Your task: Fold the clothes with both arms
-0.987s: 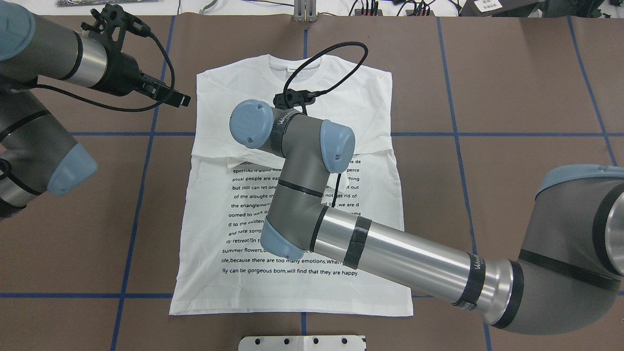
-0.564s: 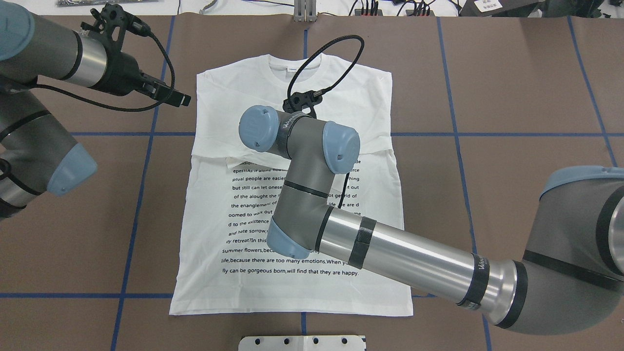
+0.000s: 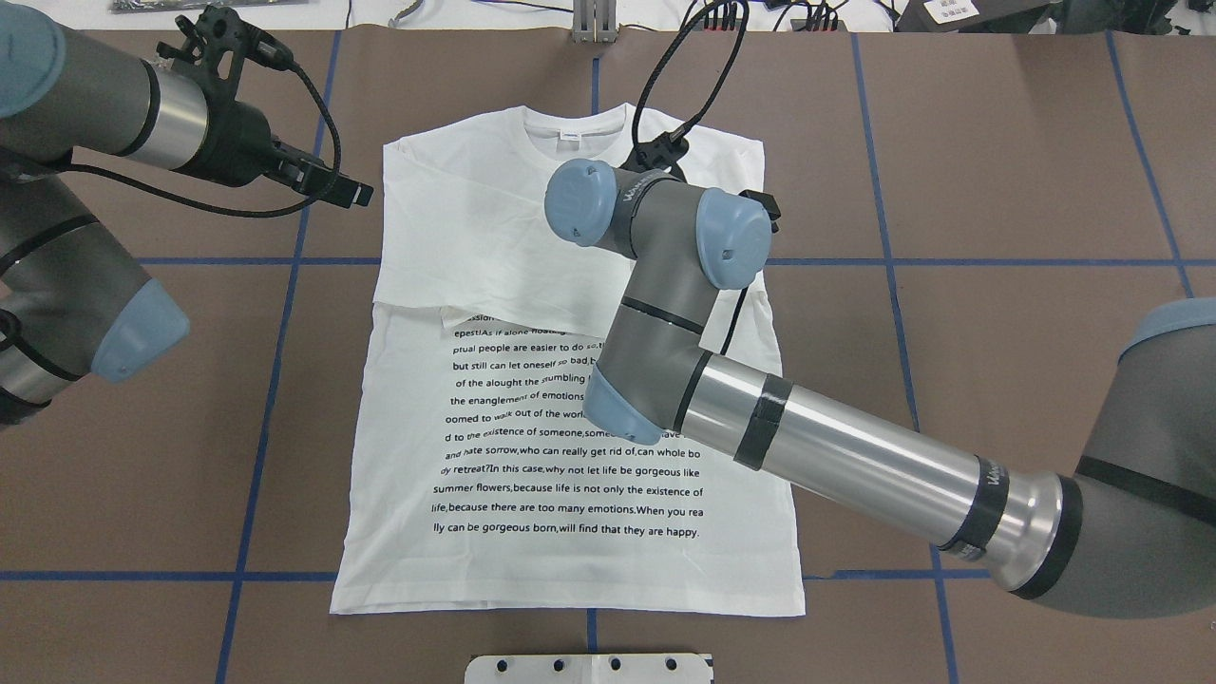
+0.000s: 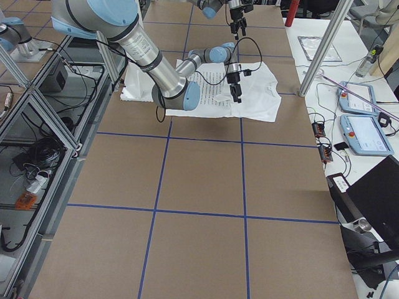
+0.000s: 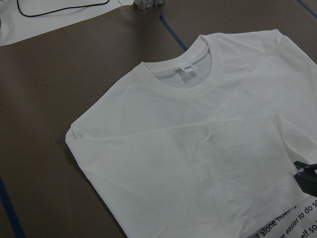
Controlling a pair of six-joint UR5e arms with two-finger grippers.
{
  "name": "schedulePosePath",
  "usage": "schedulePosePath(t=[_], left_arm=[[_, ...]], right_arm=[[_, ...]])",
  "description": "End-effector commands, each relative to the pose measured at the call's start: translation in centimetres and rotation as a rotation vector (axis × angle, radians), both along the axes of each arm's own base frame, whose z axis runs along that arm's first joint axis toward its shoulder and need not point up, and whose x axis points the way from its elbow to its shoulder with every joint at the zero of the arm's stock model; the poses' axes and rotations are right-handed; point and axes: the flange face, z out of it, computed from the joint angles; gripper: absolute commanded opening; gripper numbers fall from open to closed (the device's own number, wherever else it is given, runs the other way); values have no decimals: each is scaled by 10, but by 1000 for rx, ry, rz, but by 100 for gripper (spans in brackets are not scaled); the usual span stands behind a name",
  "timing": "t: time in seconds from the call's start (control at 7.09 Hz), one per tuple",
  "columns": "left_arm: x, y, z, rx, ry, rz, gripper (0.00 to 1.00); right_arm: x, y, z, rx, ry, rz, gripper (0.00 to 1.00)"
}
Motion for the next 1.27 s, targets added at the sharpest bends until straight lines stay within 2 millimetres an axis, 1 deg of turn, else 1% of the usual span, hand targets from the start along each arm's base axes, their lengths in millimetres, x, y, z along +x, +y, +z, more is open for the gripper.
schedulePosePath(t=[0.0,0.14,0.28,0.42,0.56,0.71,0.85,0.99,1.13], left_arm=[[0,1,-2,-12,8,-5,100],[0,1,-1,-12,7,-5,100],[0,1,-1,-13,8,-5,100],[0,1,-1,-12,7,-5,100],[0,1,-2,-12,8,-5,100],[0,1,-1,-12,7,-5,100],[0,1,0,-13,6,-5,100],[0,1,-1,-12,7,-5,100],[1,1,-1,-13,7,-5,100]], right_arm=[[46,-19,26,24,38,-44,100],[45,-19,2,57,-24,-32,100],[36,-18,-15,78,-160,0,100],[23,-12,-31,41,-328,72,100],[10,-1,-48,3,-431,155,100],[-8,15,-65,-11,-471,193,100],[-26,35,-69,-25,-485,194,99],[-36,47,-70,-28,-487,180,92],[-40,52,-71,-29,-489,172,85]])
